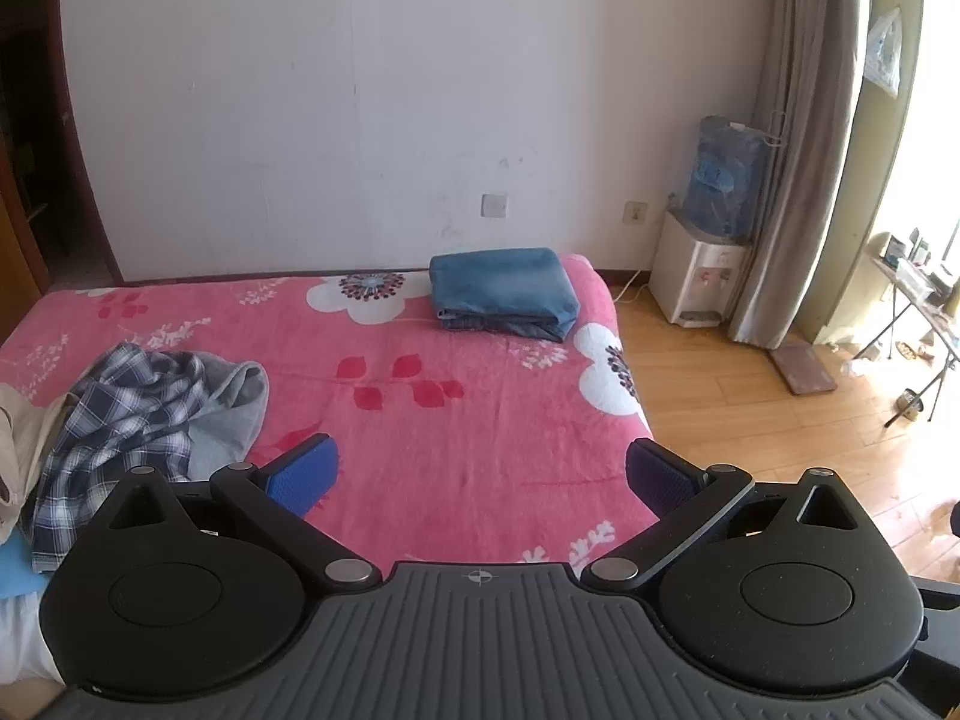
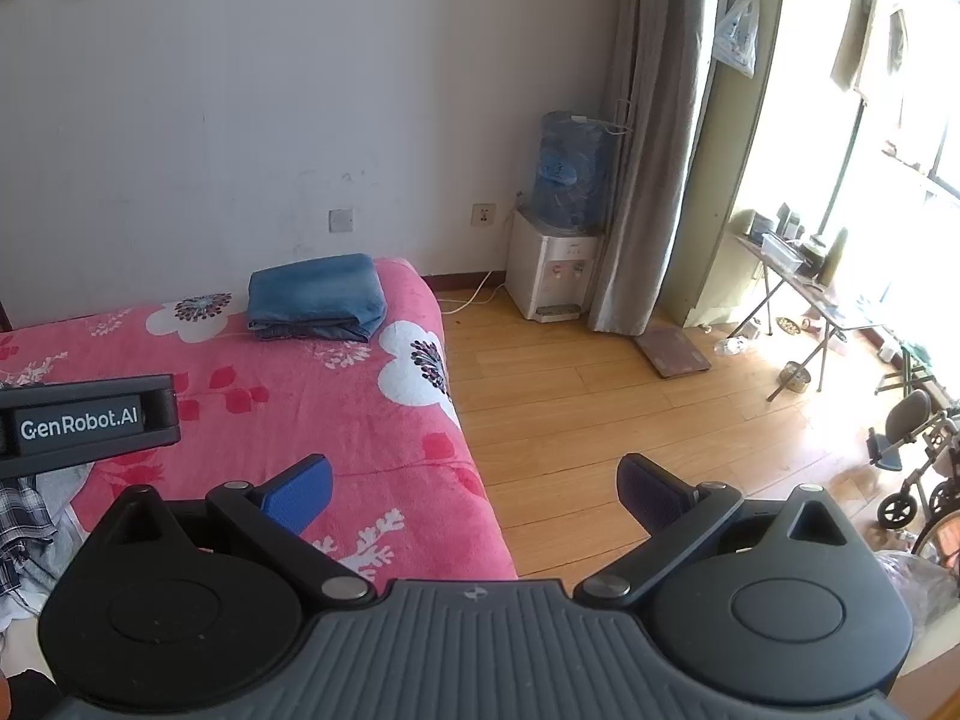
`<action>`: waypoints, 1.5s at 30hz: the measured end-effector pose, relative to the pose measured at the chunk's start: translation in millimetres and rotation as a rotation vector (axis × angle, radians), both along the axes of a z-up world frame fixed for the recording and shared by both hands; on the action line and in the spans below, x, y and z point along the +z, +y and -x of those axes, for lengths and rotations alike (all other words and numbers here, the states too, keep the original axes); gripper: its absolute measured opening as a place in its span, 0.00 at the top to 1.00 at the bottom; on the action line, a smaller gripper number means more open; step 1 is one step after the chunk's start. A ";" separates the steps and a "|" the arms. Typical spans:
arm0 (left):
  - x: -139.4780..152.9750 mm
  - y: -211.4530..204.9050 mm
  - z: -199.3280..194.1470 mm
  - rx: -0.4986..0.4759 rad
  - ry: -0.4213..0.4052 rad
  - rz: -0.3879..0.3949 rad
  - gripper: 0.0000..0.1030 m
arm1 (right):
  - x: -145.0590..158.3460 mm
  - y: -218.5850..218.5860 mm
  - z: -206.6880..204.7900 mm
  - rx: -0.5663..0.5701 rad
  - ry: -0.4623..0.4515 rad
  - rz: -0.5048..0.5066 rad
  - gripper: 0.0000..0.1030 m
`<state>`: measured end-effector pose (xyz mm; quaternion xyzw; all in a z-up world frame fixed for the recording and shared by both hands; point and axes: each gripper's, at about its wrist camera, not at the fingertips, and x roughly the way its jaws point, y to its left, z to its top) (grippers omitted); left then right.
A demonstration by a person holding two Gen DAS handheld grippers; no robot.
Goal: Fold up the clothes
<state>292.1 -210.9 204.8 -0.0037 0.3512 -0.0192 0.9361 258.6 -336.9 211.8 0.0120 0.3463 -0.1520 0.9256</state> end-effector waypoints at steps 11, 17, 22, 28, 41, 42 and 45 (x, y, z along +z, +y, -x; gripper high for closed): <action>-2.4 -2.2 -1.9 0.000 0.006 -0.001 0.00 | -0.7 -0.4 -1.6 -0.009 0.008 -0.006 0.00; -2.6 -3.5 -1.9 0.002 0.009 -0.001 0.00 | -0.8 -2.2 -2.5 -0.009 0.011 -0.006 0.00; -2.9 -3.1 -1.9 0.001 0.010 -0.001 0.00 | -1.0 -2.0 -3.6 -0.011 0.012 -0.007 0.00; -3.0 -3.4 -2.2 0.005 0.013 -0.003 0.00 | -1.6 -1.9 -3.4 -0.011 0.014 -0.009 0.00; -2.9 -4.1 -3.3 0.009 0.014 -0.005 0.00 | -2.2 -2.3 -5.3 -0.013 0.020 -0.010 0.00; -2.9 -4.4 -3.3 0.009 0.015 -0.005 0.00 | -2.3 -2.1 -5.5 -0.014 0.021 -0.010 0.00; -2.6 -5.2 -3.4 0.008 0.012 -0.007 0.00 | -2.1 -2.8 -5.6 -0.016 0.022 -0.010 0.00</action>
